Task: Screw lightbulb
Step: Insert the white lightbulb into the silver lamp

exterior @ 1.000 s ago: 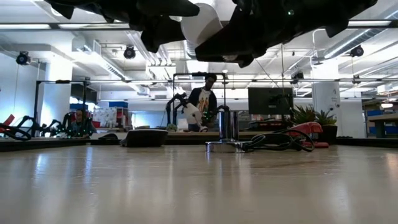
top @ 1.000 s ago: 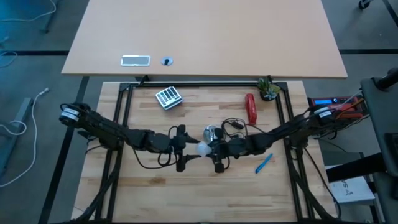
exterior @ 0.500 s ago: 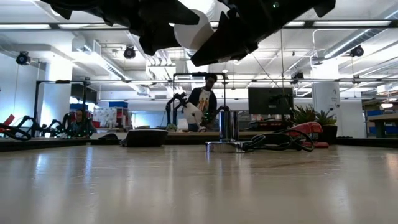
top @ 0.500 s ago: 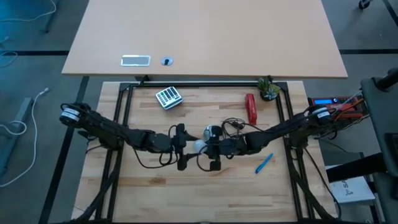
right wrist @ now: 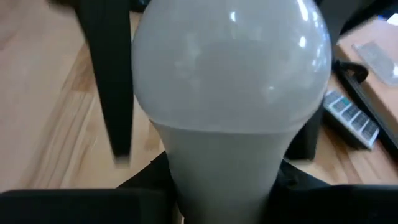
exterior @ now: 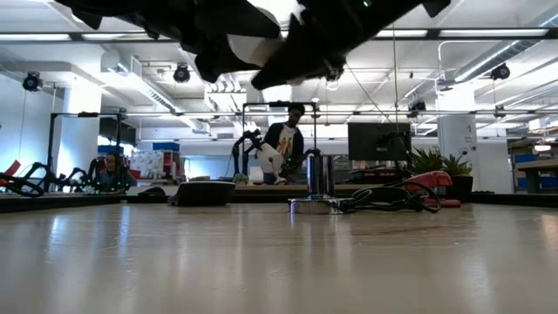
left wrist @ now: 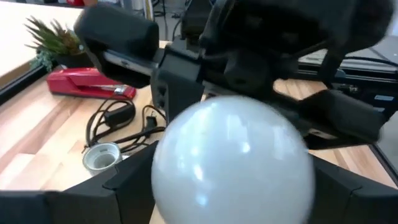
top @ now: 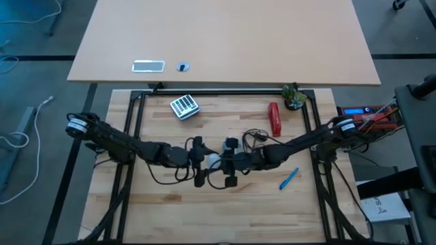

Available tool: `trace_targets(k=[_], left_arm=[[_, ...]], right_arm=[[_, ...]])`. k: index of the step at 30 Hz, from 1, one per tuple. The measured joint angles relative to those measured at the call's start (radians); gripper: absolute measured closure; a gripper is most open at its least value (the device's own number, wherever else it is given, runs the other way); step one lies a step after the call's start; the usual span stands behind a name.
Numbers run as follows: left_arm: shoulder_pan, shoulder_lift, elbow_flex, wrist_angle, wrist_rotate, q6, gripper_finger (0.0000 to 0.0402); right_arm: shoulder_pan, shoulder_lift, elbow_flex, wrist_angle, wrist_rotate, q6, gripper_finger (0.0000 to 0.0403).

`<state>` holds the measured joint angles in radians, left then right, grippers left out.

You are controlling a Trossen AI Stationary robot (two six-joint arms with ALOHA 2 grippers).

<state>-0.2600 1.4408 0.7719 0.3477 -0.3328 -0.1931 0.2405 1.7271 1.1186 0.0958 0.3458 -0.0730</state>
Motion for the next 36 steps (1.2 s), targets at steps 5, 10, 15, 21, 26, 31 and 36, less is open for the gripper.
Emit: trace_targets(k=[5, 10, 15, 21, 26, 31, 36], left_arm=[[0.001, -0.001, 0.0, -0.019, -0.015, 0.005, 0.0109], [0.002, -0.001, 0.0, -0.012, -0.012, 0.056, 0.0121], [0.001, -0.001, 0.0, -0.015, -0.011, 0.062, 0.0169], [0.003, -0.001, 0.004, -0.013, -0.022, 0.076, 0.0169], [0.003, -0.008, 0.069, -0.141, -0.05, 0.118, 0.0169], [0.025, -0.021, 0.215, -0.46, -0.06, 0.161, 0.0169], [0.077, -0.021, 0.341, -0.648, 0.054, 0.243, 0.0169]], right_arm=[[-0.001, 0.023, 0.045, -0.049, 0.003, -0.012, 0.0289], [0.0, 0.03, 0.051, -0.064, 0.002, -0.015, 0.0289], [-0.001, 0.03, 0.049, -0.074, 0.0, -0.009, 0.0289], [-0.003, 0.026, 0.048, -0.091, -0.011, 0.05, 0.0214], [-0.003, 0.021, 0.042, -0.163, -0.018, 0.121, 0.014], [0.0, 0.003, 0.036, -0.294, -0.021, 0.198, 0.0141], [-0.002, -0.049, -0.02, -0.383, -0.025, 0.26, 0.0172]])
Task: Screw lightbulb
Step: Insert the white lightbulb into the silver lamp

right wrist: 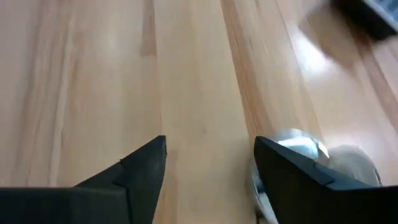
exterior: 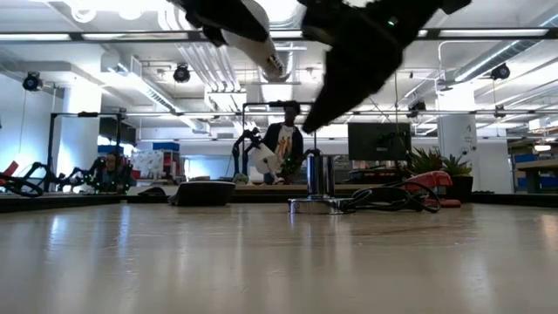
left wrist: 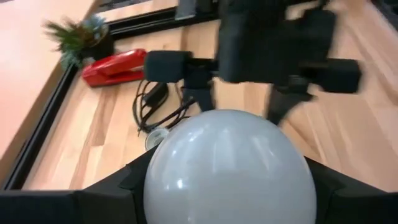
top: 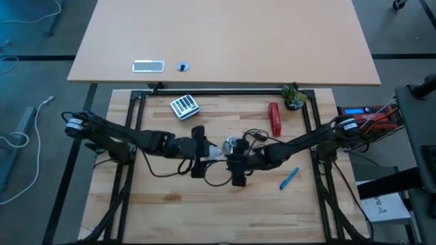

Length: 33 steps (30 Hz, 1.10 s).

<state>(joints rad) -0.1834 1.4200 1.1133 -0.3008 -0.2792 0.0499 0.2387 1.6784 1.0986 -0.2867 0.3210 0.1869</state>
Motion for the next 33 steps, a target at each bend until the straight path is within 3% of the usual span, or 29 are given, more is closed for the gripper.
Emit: trace_targets(k=[11, 16, 25, 33], left_arm=[[0.229, 0.088, 0.172, -0.152, 0.372, 0.166, 0.0169], [0.297, 0.204, 0.267, -0.243, 0.392, 0.203, 0.0169], [0.313, 0.433, 0.494, -0.407, 0.396, 0.332, 0.0169], [0.341, 0.516, 0.589, -0.508, 0.395, 0.396, 0.0169]], right_arm=[[-0.001, -0.419, -0.347, 0.075, -0.006, 0.196, 0.0222], [-0.005, -0.544, -0.424, 0.09, -0.007, 0.276, 0.0235], [-0.023, -0.509, -0.459, 0.082, -0.005, 0.351, 0.0274], [-0.023, -0.45, -0.461, 0.093, -0.007, 0.389, 0.0309]])
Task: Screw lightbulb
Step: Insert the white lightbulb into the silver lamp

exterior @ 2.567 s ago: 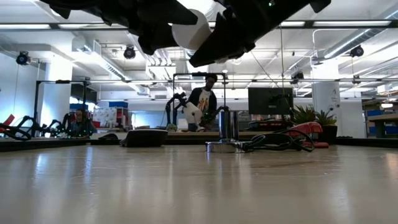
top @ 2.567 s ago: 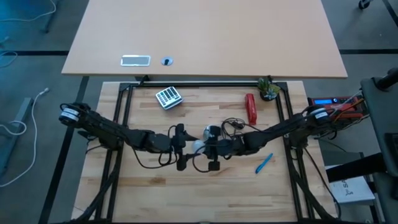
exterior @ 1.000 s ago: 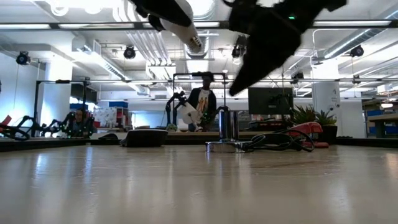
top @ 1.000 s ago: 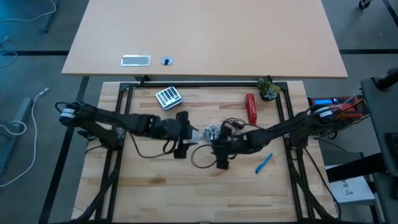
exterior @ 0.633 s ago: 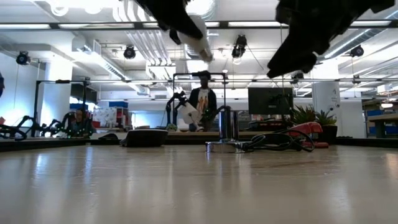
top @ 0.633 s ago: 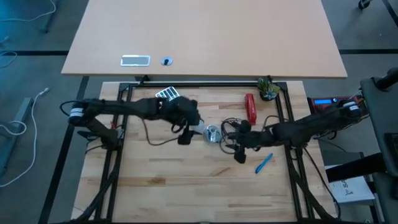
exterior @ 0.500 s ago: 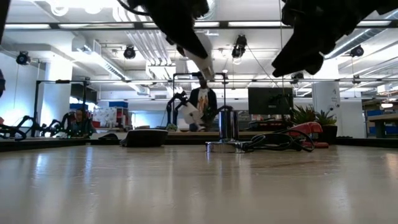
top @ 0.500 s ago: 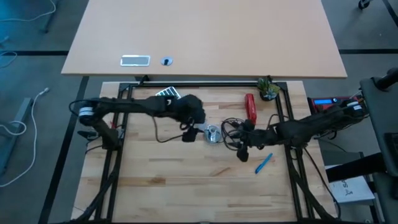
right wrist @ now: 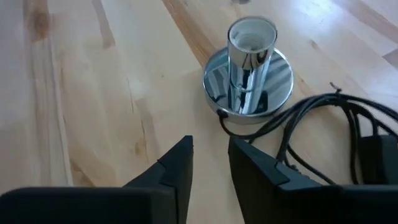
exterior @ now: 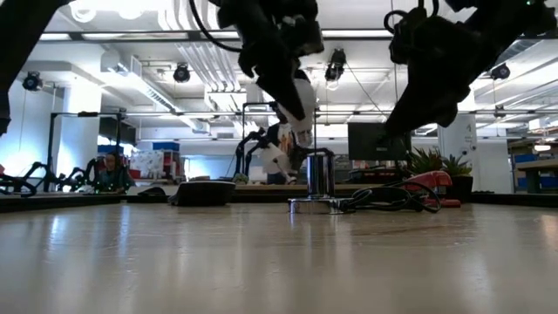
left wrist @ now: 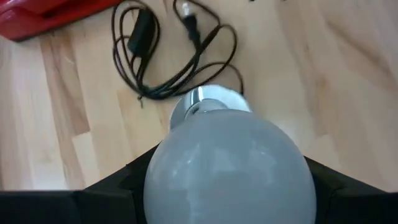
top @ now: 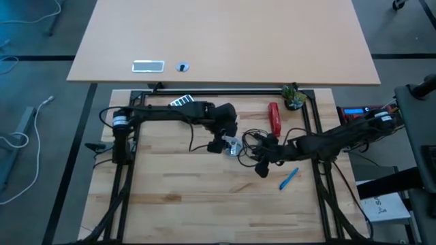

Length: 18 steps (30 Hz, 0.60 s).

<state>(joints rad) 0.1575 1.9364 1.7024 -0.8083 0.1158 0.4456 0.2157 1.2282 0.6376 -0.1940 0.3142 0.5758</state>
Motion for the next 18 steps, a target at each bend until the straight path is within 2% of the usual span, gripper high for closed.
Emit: trace_targets(k=[18], left_arm=[[0.008, 0.01, 0.006, 0.094, 0.034, 0.033, 0.0169]], right_arm=[[0.002, 0.006, -0.007, -0.012, -0.004, 0.044, 0.0339]])
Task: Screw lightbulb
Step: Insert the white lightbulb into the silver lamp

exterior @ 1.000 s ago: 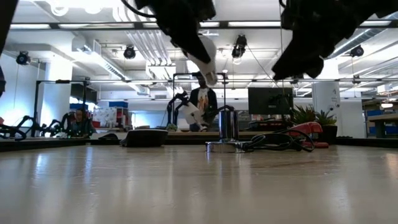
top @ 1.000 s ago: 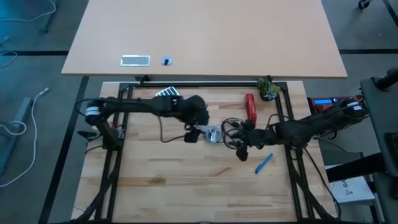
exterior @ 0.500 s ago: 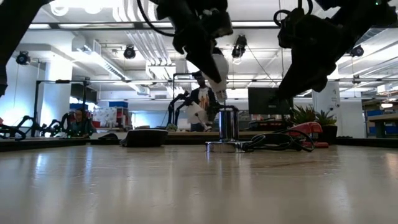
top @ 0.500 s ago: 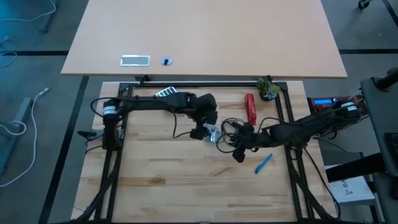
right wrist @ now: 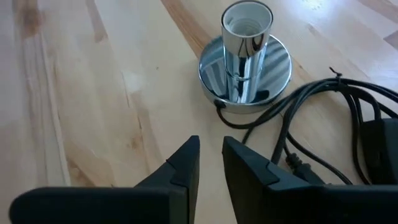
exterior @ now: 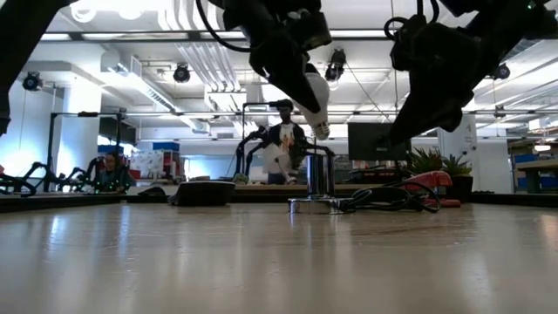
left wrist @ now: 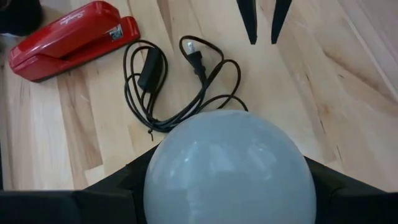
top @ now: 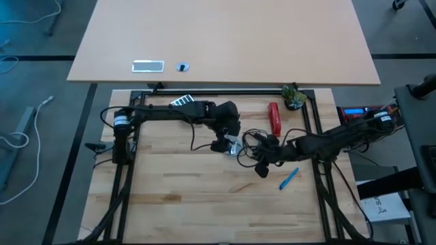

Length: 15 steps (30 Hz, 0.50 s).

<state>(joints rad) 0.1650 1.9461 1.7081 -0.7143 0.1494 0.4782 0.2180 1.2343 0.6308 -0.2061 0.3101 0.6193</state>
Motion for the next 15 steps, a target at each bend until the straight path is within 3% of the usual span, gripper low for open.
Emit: trace_targets(k=[15], left_arm=[[0.01, 0.021, -0.042, 0.035, 0.026, -0.039, 0.0169]], right_arm=[[0.0, -0.002, 0.0, -0.004, -0.022, 0.013, 0.033]])
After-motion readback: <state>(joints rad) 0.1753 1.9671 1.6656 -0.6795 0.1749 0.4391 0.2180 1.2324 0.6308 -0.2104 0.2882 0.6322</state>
